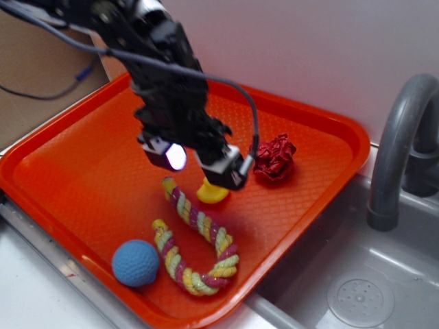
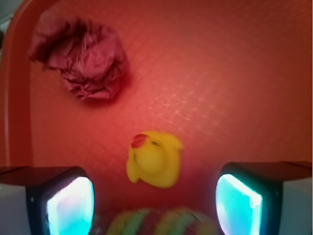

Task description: Grab the yellow duck.

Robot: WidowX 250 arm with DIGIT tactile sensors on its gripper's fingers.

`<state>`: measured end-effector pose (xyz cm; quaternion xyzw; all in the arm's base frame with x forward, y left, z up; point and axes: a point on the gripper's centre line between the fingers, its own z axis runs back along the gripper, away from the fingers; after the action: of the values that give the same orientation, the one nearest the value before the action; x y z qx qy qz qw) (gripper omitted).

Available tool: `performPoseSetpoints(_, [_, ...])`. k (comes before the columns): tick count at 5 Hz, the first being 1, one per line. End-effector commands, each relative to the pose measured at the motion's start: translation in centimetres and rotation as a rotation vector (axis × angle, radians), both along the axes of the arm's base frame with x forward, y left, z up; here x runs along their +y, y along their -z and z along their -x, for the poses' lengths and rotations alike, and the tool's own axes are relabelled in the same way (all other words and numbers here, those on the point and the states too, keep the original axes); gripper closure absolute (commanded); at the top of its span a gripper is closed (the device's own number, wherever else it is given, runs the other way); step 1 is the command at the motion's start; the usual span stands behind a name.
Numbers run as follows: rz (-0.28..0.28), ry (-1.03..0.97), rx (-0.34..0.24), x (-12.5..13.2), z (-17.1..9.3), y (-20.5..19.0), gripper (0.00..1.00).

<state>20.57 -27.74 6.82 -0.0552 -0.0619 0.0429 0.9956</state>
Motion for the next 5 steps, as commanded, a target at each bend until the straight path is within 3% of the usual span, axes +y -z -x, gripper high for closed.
performPoseSetpoints(1, [0.005,0.068,0.002,-2.2,0.1,1.7,0.00])
performPoseSetpoints(2, [-0.031,0.083,0.002,-2.8,0.2,2.0,0.37])
performPoseSetpoints(3, [-0.036,0.060,-0.004,-2.5,0.2,1.7,1.00])
performPoseSetpoints(5, [-0.044,-0.026,-0.008,0.2,-0.7,0.7,1.00])
